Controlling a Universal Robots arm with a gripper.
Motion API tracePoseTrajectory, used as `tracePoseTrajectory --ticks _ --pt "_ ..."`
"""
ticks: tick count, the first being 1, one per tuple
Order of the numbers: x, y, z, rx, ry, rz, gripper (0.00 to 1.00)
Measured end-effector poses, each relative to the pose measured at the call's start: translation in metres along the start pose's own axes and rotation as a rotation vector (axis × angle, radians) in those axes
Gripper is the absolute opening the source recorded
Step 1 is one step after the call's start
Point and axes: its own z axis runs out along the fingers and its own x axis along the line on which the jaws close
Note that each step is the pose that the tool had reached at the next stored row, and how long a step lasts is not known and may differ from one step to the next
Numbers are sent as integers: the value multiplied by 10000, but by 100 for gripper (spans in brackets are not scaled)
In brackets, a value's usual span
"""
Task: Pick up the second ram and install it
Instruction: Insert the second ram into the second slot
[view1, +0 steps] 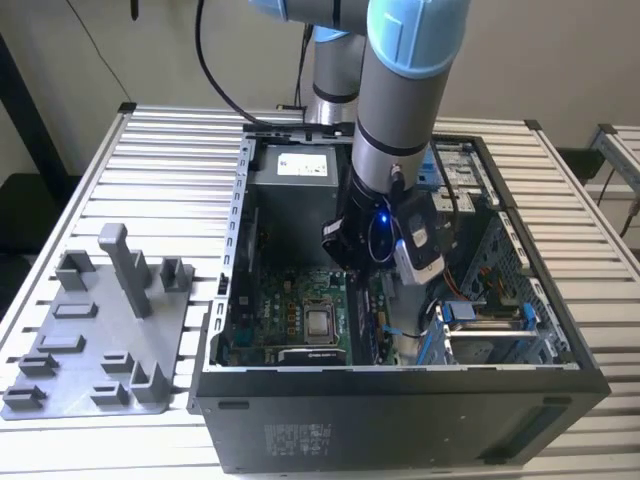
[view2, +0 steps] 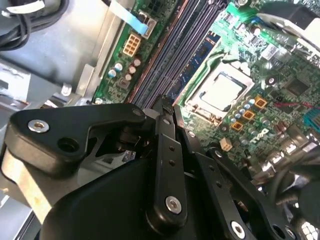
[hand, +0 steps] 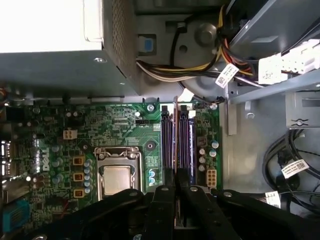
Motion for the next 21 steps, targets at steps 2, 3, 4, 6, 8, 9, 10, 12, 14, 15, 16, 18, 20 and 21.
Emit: tracePoseTrajectory --ticks 2,3,4,6,8,9,10,12,14,15,16,18,20,21 --pt "9 -21 34 -1 0 2 14" --pt "10 -39 49 2 0 13 14" --pt "10 -57 62 2 -2 34 14" --pt "13 -81 97 0 -9 100 14" --pt "13 -108 122 4 -15 167 14" --pt "12 -128 130 3 -17 192 14" --pt "11 -151 138 3 -14 198 14" --pt "10 -182 161 2 -9 211 14" --pt "10 -192 185 0 -5 243 14" --pt "10 -194 196 3 -10 295 14" --pt "10 -195 204 5 -16 363 14" --pt "10 -196 215 7 -22 432 14" --pt "10 -196 215 8 -23 433 14" --pt "10 -196 217 8 -23 433 14"
